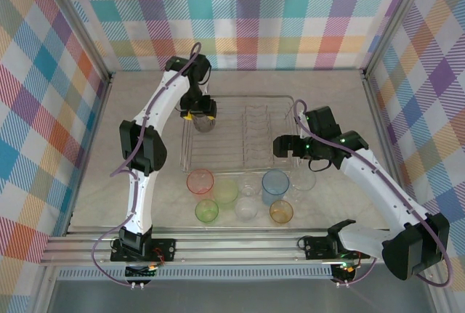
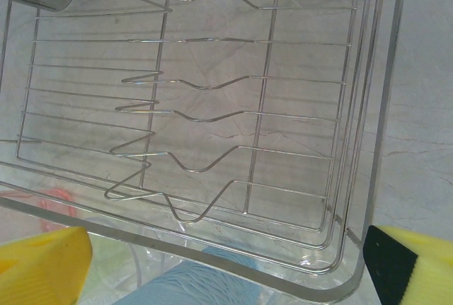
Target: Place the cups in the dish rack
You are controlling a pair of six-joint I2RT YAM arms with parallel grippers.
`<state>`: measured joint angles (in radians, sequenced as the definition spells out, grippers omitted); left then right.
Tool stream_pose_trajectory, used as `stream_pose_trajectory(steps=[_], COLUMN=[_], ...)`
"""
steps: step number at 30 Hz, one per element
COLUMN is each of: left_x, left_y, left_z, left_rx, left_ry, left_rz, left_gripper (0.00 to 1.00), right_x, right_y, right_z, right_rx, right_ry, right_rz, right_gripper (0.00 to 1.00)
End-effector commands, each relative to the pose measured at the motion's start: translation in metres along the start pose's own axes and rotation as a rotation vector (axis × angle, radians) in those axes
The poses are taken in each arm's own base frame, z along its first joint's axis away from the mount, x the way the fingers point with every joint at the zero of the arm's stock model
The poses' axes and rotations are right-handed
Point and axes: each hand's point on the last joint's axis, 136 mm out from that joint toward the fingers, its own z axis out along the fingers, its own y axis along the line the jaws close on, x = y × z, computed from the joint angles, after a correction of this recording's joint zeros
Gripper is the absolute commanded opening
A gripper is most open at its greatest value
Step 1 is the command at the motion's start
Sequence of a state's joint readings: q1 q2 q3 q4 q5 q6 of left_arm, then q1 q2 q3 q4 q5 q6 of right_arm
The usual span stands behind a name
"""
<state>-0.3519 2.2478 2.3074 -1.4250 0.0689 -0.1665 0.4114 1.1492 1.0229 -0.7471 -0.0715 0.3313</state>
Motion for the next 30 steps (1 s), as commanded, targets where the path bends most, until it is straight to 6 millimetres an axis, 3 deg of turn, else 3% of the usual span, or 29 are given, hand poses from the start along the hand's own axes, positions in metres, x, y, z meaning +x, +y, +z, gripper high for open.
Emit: stream_pose_trajectory(steps=[1,6,11,20,24,26,29,30], left_x=[0.0,-0.003,-0.005,-0.011,-0.015,-0.017,-0.02,-0.022], left_y=[0.009,0.013,0.013,0.017,0.019,0.021,0.02,0.02], left_z=[-0.006,0.001,0.01,0.014,0.015,0.014,0.012,0.01], left_rx=[-0.017,-0.028,-0.011,-0.026,-0.044,-0.053,-0.051,-0.05], left_ry=[0.003,0.008,0.032,0.017,0.004,-0.008,-0.026,-0.035], left_rz=[-0.003,-0.007,-0.004,0.001,0.0,-0.002,-0.005,-0.006], left_gripper=[0.07,0.16,0.16,0.34,0.48,0.65,0.71,0.82], right_x=[0.008,0.01,0.011,0.011,0.011,0.011,0.01,0.01], right_y=[-0.003,-0.003,-0.004,-0.003,-0.003,-0.003,-0.002,-0.002], right_z=[0.006,0.007,0.007,0.009,0.008,0.007,0.006,0.006], right_rx=[0.001,-0.003,-0.001,-0.005,-0.004,-0.004,-0.004,-0.005], right_ry=[0.037,0.045,0.048,0.052,0.05,0.052,0.05,0.051], right_rz=[0.011,0.016,0.017,0.033,0.036,0.032,0.031,0.031], right_gripper=[0.99,0.99,0.99,0.99,0.99,0.99,0.99,0.99])
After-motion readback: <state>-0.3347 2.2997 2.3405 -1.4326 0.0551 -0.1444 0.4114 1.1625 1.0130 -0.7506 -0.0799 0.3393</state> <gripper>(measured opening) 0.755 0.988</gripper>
